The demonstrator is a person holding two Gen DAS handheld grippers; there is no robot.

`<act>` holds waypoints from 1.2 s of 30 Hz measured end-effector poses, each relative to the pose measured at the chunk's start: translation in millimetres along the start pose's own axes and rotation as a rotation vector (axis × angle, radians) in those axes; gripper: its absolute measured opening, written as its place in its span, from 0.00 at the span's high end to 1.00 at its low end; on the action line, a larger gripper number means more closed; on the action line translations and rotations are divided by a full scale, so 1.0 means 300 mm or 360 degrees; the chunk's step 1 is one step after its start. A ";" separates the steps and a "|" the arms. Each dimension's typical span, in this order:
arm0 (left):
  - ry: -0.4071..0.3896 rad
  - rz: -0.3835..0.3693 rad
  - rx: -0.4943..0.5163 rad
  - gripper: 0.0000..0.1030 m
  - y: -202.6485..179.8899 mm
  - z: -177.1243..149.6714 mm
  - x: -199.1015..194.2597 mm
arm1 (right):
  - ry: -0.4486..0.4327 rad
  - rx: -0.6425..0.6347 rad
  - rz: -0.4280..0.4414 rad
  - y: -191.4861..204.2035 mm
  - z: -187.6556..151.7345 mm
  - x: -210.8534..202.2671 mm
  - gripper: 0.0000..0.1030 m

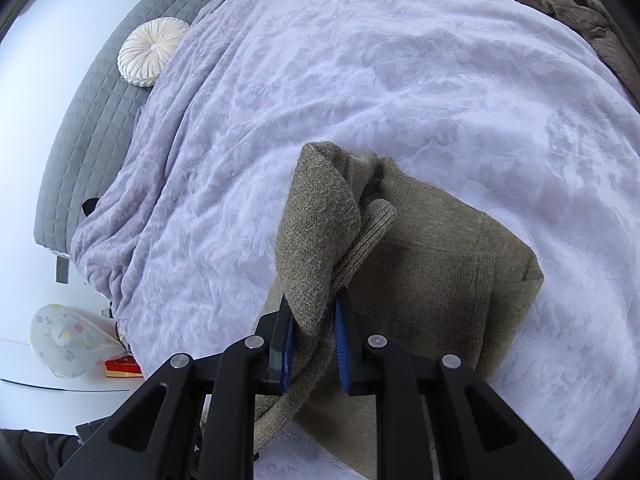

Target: Fold small clothes

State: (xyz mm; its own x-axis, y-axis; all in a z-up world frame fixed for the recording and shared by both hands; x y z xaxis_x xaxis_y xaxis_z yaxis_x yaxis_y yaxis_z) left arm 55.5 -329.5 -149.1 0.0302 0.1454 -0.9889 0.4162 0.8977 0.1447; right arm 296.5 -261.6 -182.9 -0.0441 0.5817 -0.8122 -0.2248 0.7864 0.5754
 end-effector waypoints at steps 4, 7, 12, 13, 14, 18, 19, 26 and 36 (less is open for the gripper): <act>0.0011 -0.0018 0.0028 0.82 -0.021 0.019 0.013 | -0.0003 0.0024 0.0014 -0.036 0.001 -0.003 0.82; 0.0021 -0.0028 0.0051 0.82 -0.035 0.032 0.023 | -0.0008 0.0029 0.0025 -0.057 0.000 -0.009 0.82; 0.0046 -0.0066 0.0071 0.82 -0.050 0.061 0.045 | -0.0007 0.0040 0.0020 -0.097 -0.001 -0.011 0.82; 0.0049 -0.0068 0.0077 0.82 -0.053 0.067 0.048 | -0.0006 0.0045 0.0023 -0.107 0.001 -0.012 0.82; 0.0052 -0.0071 0.0081 0.82 -0.056 0.073 0.052 | -0.0005 0.0050 0.0025 -0.115 0.002 -0.012 0.82; 0.0067 -0.0072 0.0100 0.82 -0.065 0.089 0.070 | -0.0003 0.0048 0.0033 -0.133 0.005 -0.010 0.82; 0.0070 -0.0070 0.0105 0.82 -0.062 0.083 0.075 | -0.0004 0.0048 0.0032 -0.132 0.004 -0.010 0.82; 0.0089 -0.0080 0.0123 0.82 -0.085 0.124 0.079 | -0.0005 0.0042 0.0040 -0.150 0.000 -0.012 0.82; 0.0118 -0.0098 0.0148 0.82 -0.094 0.151 0.099 | 0.0003 0.0132 0.0086 -0.268 -0.013 0.015 0.82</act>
State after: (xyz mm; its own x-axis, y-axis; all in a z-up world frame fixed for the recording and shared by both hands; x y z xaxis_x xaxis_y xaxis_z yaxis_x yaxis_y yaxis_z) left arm 85.8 -369.4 -184.1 -0.0639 0.1248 -0.9901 0.4977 0.8639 0.0767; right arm 310.4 -323.2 -233.2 -0.0561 0.6232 -0.7800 -0.1406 0.7686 0.6241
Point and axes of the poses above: each gripper's, at about its wrist camera, not at the fingertips, and x roughly the way its jaws point, y to its left, z to its top, the point moved 2 cm from there along x, roughly the way its jaws point, and after that the axes turned 12 degrees about x, right-handed, at the moved point
